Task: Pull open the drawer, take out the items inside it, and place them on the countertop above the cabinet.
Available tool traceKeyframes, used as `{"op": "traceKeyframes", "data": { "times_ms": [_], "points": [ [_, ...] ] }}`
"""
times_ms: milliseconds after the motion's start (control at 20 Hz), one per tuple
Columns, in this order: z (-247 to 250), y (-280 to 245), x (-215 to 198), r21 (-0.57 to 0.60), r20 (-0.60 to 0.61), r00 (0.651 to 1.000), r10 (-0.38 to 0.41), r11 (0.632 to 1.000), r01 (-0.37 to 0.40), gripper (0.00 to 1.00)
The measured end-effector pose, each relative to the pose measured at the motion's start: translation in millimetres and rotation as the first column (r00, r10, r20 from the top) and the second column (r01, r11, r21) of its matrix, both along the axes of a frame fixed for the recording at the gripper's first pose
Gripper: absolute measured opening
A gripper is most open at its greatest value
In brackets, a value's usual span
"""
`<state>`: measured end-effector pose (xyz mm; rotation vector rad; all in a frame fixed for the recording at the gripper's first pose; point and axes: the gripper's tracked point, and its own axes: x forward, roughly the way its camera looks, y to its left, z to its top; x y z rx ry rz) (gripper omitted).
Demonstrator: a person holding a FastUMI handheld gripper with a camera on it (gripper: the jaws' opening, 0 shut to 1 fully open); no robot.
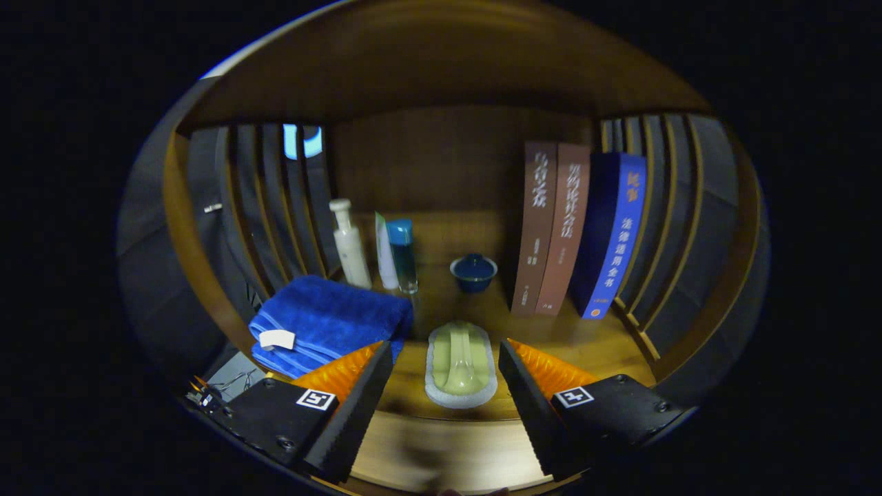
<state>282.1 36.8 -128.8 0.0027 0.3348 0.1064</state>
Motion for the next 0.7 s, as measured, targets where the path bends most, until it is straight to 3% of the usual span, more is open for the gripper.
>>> {"op": "traceKeyframes", "data": {
  "times_ms": [350, 500, 700],
  "points": [
    [59.8, 0.1, -106.9, -0.021, 0.324, 0.946, -0.021, 0.999, 0.029, 0.99],
    [45.4, 3.2, -145.6, -0.035, 0.341, 0.939, -0.032, 0.998, 0.047, 1.00],
    [23.3, 7.2, -193.6, 0.044, 0.389, 0.921, -0.031, 0.999, 0.015, 0.99]
  ]
}}
